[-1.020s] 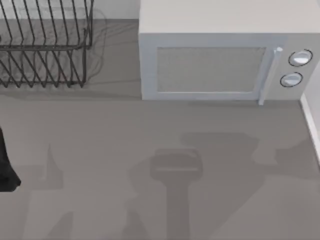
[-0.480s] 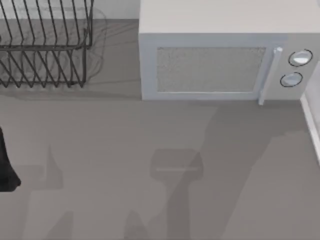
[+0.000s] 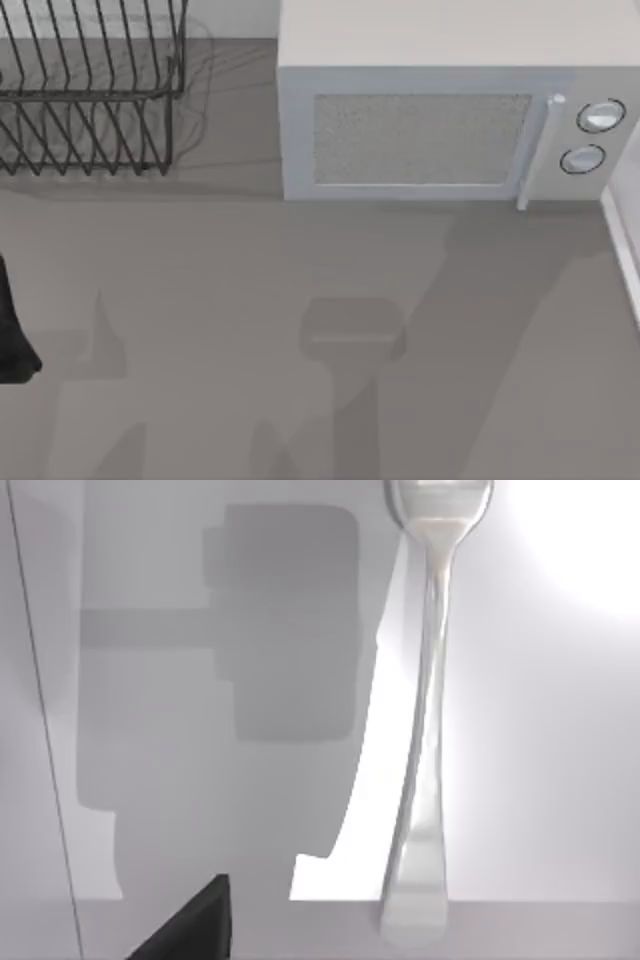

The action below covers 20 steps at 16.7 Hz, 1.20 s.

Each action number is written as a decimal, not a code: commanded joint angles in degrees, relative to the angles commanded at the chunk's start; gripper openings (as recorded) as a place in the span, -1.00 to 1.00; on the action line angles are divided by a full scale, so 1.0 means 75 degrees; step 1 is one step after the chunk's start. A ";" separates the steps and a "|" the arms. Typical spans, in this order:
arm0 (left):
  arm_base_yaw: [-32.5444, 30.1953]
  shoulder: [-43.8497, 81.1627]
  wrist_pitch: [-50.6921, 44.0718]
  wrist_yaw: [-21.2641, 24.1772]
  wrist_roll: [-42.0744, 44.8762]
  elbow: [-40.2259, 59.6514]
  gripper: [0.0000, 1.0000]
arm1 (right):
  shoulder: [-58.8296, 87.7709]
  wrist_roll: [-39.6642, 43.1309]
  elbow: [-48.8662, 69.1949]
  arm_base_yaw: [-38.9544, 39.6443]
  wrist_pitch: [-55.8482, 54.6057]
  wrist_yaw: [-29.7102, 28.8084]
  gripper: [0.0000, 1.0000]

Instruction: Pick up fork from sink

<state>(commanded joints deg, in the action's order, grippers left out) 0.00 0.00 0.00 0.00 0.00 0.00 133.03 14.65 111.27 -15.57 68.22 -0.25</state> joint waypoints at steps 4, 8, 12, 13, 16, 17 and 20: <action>0.0000 0.0000 0.0000 0.0000 0.0000 0.0000 1.00 | 0.0292 -0.0005 -0.0288 -0.0005 -0.0541 -0.0003 1.00; 0.0000 0.0000 0.0000 0.0000 0.0000 0.0000 1.00 | 0.0971 -0.0013 -0.0926 -0.0018 -0.1953 -0.0011 1.00; 0.0000 0.0000 0.0000 0.0000 0.0000 0.0000 1.00 | 0.1609 -0.0020 -0.1503 -0.0031 -0.3157 -0.0018 1.00; 0.0000 0.0000 0.0000 0.0000 0.0000 0.0000 1.00 | 0.1692 -0.0020 -0.1575 -0.0033 -0.3279 -0.0019 1.00; 0.0000 0.0000 0.0000 0.0000 0.0000 0.0000 1.00 | 0.1721 -0.0021 -0.1601 -0.0034 -0.3319 -0.0020 1.00; 0.0000 0.0000 0.0000 0.0000 0.0000 0.0000 1.00 | 0.1721 -0.0021 -0.1601 -0.0034 -0.3319 -0.0020 1.00; 0.0000 0.0000 0.0000 0.0000 0.0000 0.0000 1.00 | 0.1721 -0.0021 -0.1601 -0.0034 -0.3319 -0.0020 0.55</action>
<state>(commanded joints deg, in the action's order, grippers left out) 0.00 0.00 0.00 0.00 0.00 0.00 145.94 14.50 99.27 -15.82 43.32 -0.40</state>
